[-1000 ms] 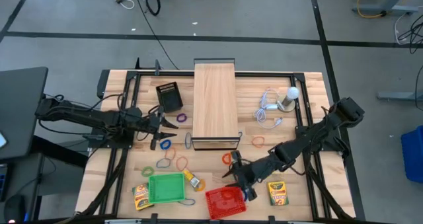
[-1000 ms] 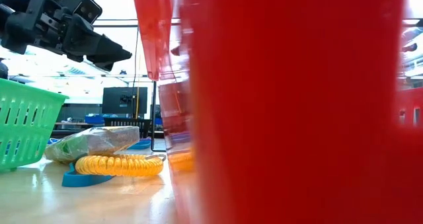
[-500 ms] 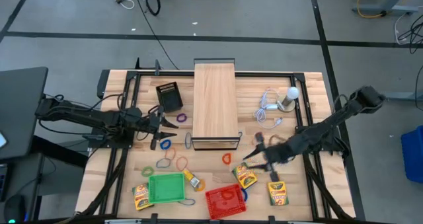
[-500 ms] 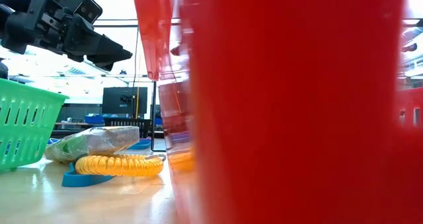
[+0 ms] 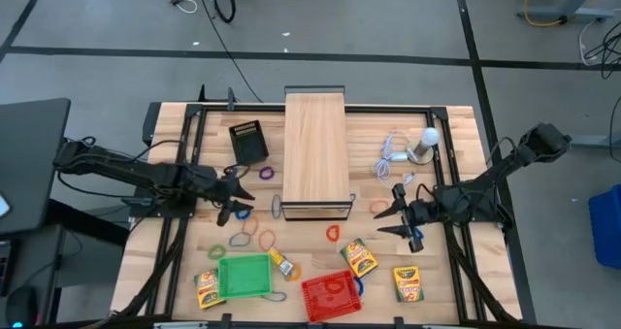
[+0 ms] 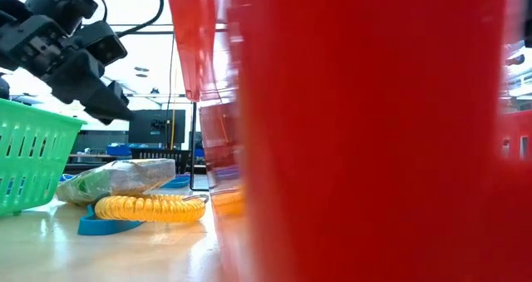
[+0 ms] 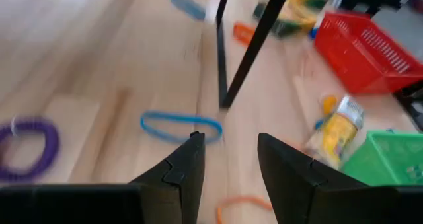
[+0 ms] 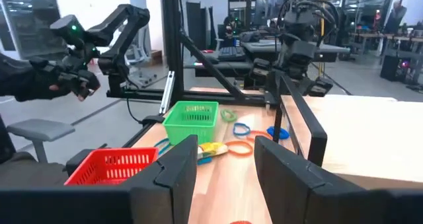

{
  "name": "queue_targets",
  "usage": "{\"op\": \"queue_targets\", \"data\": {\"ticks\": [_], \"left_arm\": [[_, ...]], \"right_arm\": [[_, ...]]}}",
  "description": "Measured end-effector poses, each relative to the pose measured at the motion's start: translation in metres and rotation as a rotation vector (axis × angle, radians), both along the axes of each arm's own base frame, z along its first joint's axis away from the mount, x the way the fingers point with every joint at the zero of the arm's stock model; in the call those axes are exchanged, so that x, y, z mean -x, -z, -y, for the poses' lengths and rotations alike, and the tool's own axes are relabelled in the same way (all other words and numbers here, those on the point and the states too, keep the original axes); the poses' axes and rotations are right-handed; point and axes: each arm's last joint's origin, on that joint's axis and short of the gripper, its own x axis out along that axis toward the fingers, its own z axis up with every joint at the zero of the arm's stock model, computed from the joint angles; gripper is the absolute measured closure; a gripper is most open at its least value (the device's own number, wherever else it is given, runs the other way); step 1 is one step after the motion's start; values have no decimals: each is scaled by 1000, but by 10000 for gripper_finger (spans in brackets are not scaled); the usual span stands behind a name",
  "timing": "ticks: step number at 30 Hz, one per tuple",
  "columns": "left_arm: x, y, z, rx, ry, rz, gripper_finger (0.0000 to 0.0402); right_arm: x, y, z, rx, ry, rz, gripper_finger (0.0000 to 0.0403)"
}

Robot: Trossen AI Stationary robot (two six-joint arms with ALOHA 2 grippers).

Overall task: Pick & Place Office Desk Supplies
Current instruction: Put the blue spring keychain into the red basket

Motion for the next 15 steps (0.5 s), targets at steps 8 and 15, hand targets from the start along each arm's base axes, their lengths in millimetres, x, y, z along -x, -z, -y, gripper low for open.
{"op": "queue_targets", "data": {"ticks": [8,15], "left_arm": [[-3,-16,9,-33,-118,-227,255],[-22,-11,18,-68,-142,-437,255]], "right_arm": [[0,2,0,11,8,-19,243],[0,3,0,18,11,-29,243]]}}
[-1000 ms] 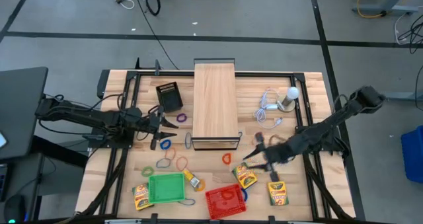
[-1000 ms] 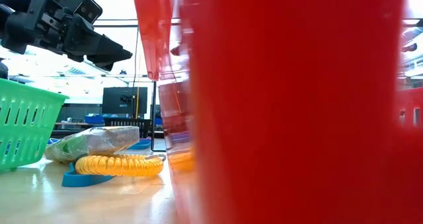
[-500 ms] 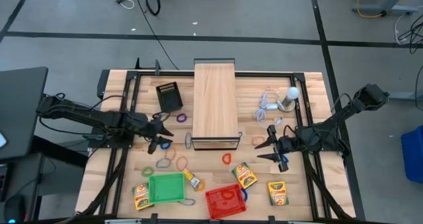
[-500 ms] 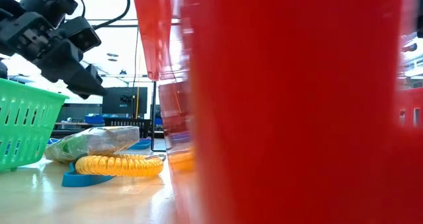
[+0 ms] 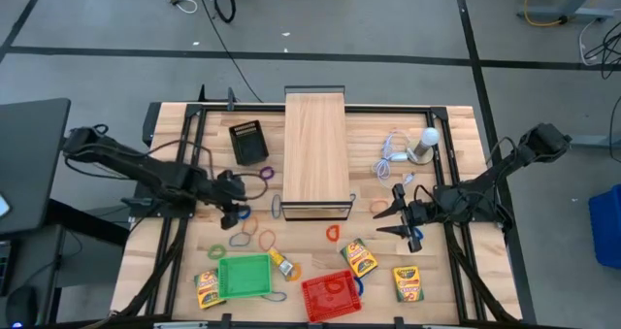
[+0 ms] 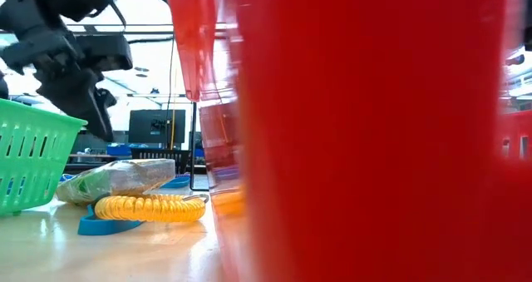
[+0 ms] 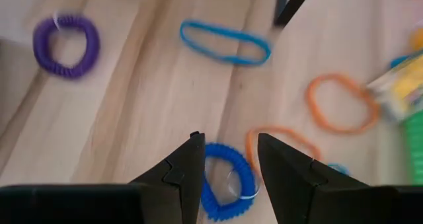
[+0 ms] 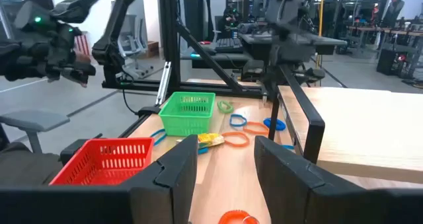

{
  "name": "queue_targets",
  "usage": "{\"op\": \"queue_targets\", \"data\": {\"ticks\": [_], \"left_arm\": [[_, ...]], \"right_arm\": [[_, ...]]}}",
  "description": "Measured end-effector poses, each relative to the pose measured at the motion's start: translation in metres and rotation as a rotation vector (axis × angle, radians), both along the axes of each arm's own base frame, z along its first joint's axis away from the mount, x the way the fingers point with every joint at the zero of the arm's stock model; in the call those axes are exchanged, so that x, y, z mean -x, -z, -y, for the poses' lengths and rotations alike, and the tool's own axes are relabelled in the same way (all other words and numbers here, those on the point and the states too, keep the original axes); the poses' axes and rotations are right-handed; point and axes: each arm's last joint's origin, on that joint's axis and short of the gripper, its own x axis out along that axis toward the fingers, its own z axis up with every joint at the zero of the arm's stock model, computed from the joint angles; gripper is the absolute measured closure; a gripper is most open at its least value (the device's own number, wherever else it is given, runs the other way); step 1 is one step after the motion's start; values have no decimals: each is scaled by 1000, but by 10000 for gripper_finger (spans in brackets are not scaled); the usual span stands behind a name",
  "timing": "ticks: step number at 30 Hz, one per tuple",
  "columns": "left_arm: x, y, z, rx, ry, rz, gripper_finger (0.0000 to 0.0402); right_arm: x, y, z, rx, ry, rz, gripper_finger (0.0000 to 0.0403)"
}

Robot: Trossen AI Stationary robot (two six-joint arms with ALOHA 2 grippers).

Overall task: Pick & Place Office Desk Supplies
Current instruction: Put the blue spring keychain into the red basket

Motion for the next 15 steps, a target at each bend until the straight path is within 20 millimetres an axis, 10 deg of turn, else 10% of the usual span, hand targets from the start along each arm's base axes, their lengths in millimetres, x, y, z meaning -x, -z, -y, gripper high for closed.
{"op": "queue_targets", "data": {"ticks": [15], "left_arm": [[-34,34,9,-60,14,-299,255]], "right_arm": [[0,0,0,2,3,-2,243]]}}
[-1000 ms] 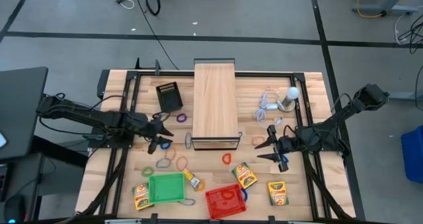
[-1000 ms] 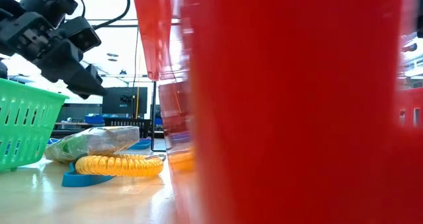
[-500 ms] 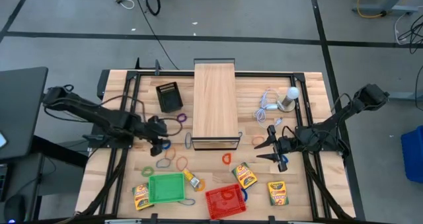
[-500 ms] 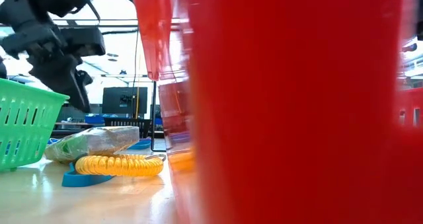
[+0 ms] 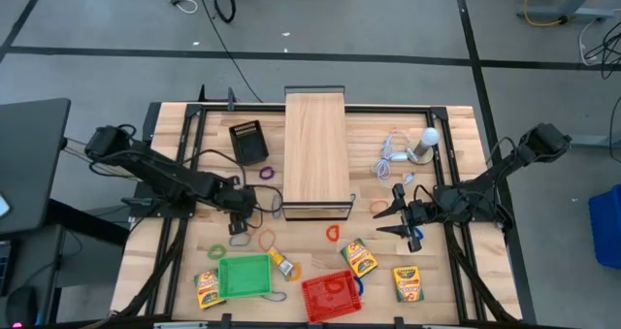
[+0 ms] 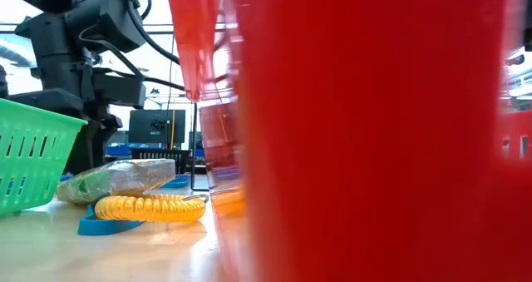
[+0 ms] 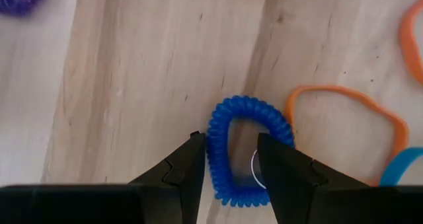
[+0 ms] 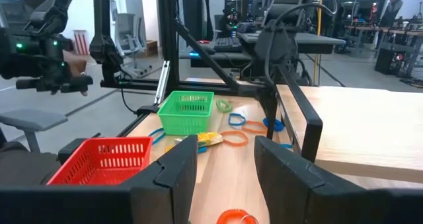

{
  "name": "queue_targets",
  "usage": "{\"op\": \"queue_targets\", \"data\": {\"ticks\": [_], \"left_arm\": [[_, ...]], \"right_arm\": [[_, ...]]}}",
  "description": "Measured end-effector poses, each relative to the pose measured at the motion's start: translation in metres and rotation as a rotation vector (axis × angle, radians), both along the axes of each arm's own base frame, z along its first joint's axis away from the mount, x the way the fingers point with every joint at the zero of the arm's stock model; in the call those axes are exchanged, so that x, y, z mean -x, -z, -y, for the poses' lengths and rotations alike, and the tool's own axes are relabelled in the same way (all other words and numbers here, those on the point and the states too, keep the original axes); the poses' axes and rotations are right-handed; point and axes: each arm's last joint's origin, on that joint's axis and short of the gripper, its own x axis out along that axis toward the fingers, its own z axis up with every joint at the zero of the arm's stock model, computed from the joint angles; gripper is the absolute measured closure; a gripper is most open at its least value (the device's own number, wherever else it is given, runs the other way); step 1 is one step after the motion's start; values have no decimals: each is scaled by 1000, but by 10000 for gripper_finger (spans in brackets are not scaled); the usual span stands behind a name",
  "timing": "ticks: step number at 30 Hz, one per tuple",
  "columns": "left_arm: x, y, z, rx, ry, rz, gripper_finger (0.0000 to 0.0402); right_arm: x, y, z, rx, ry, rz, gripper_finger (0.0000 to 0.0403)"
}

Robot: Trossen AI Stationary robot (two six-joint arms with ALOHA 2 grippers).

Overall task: Pick & Place Office Desk Supplies
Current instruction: Put the blue spring keychain into the red basket

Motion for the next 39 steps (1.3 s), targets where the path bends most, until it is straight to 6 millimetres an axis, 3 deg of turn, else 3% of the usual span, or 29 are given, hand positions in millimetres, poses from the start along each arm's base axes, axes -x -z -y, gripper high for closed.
{"op": "queue_targets", "data": {"ticks": [11,19,28,39], "left_arm": [[-3,2,0,-8,2,4,270],[-2,2,0,-10,4,3,385],[-4,-2,3,-48,0,9,392],[-14,-36,23,-153,21,20,393]], "right_arm": [[0,0,0,1,0,-2,243],[0,0,0,0,0,-2,243],[0,0,0,-3,0,-2,243],[0,0,0,-3,15,-1,243]]}}
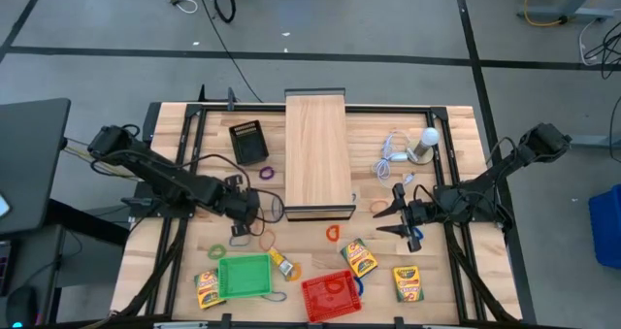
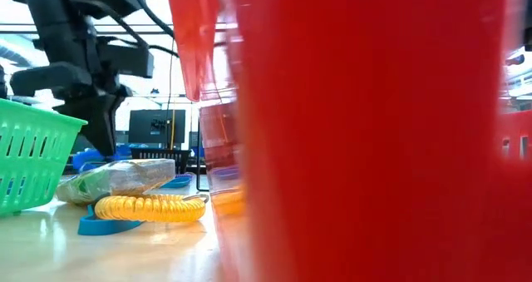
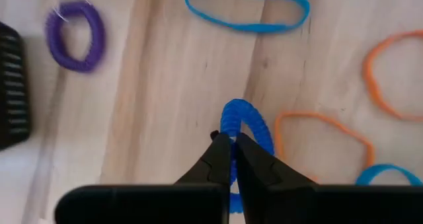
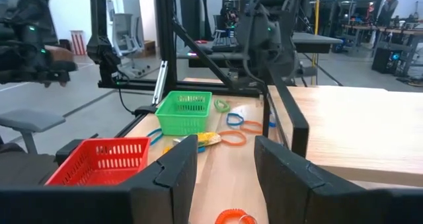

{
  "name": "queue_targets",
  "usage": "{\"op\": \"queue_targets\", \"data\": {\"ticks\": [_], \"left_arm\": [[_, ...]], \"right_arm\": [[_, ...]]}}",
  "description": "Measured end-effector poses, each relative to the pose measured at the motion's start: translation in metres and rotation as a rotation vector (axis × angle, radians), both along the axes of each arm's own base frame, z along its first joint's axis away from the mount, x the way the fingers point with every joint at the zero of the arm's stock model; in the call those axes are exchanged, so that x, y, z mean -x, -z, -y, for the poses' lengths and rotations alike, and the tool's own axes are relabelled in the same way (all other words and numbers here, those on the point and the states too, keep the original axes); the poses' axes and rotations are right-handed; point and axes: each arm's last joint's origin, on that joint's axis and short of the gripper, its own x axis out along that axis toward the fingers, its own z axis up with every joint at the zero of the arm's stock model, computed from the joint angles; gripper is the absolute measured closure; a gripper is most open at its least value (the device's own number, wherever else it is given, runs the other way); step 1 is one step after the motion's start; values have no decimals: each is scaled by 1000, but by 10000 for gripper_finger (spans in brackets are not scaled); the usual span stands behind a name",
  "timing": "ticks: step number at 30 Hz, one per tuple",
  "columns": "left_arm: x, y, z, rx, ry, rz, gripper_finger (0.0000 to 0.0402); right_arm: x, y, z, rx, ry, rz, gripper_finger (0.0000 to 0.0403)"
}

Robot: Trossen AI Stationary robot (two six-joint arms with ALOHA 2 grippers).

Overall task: Pick & Place Office Desk Supplies
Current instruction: Put the blue spring keychain into the red basket

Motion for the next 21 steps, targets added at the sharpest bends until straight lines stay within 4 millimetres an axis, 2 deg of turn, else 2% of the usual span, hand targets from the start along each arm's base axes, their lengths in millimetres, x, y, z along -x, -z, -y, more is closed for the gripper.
{"op": "queue_targets", "data": {"ticks": [14,21], "left_arm": [[-7,-34,19,-80,11,79,393],[-3,-36,24,-32,7,33,393]], "right_arm": [[0,0,0,-6,7,-2,243],[0,0,0,-6,7,-2,243]]}}
